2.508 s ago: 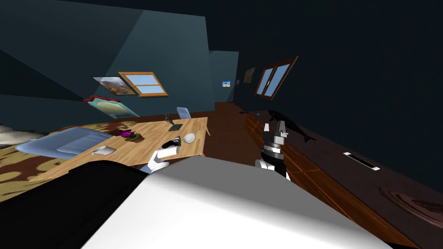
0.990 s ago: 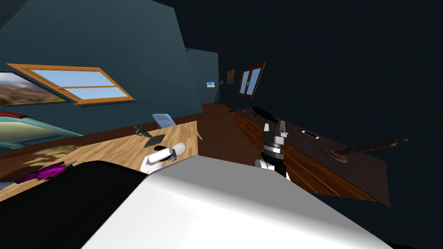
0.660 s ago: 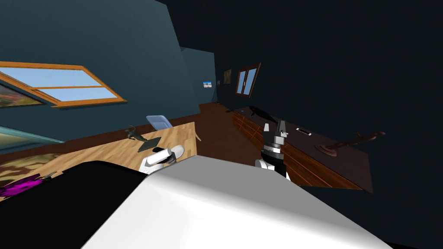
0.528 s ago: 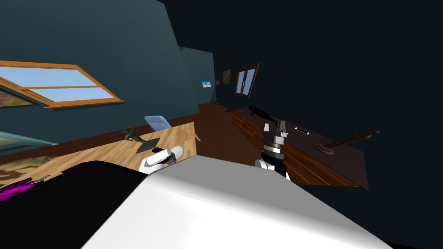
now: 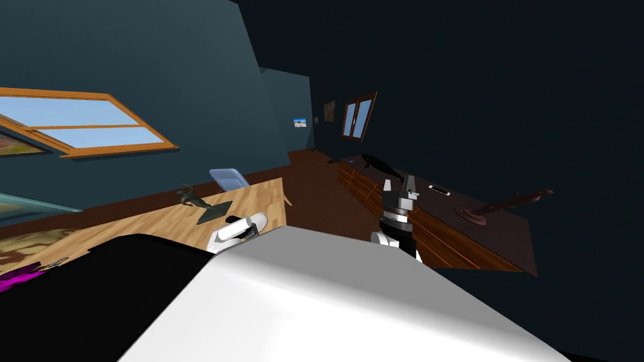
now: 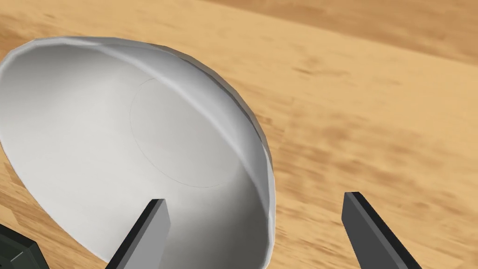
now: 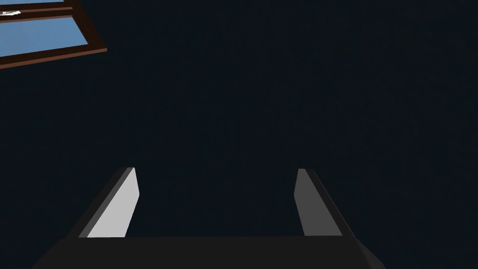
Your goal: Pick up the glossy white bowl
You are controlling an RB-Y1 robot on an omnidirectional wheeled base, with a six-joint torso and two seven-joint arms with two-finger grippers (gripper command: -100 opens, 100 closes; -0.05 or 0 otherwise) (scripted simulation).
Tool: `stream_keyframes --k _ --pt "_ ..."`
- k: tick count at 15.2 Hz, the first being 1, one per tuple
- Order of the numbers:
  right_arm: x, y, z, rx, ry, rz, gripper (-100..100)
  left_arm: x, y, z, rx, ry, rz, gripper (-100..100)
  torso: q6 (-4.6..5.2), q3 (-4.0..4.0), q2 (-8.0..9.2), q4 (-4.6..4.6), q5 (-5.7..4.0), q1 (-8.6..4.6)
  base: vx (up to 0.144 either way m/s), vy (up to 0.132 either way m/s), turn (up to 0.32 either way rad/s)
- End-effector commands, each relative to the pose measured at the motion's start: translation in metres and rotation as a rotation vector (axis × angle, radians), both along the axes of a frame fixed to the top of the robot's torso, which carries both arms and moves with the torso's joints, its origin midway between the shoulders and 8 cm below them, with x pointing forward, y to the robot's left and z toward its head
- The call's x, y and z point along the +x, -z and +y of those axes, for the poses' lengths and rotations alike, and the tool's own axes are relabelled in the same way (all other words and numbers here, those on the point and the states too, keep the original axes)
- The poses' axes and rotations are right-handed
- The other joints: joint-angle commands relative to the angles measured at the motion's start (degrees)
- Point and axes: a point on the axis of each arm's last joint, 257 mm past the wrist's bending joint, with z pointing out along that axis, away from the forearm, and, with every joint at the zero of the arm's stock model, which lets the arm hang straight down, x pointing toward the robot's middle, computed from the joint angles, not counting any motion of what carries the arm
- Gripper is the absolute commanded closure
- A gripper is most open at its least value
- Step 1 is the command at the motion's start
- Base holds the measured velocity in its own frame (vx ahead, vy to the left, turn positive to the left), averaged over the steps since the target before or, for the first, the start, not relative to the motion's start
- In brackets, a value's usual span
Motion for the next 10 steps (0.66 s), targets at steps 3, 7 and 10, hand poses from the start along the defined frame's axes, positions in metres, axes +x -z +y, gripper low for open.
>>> stream_keyframes --k 3,7,10 --pt "0.0 0.0 0.0 0.0 0.0 0.0 0 0.0 0.0 0.0 0.0 0.0 0.0 100 0.0 0.01 0.02 0.01 -0.01 -0.06 0.0 0.001 0.003" --pt "0.0 0.0 0.0 0.0 0.0 0.0 0 -0.002 -0.01 0.002 -0.001 -0.005 0.0 100 0.01 0.01 0.02 0.0 -0.06 -0.11 -0.005 -0.012 -0.015" --pt "0.0 0.0 0.0 0.0 0.0 0.0 0 -0.003 -0.012 0.003 0.0 -0.006 0.0 100 0.01 0.05 0.07 0.03 -0.1 -0.25 -0.008 -0.029 -0.019"
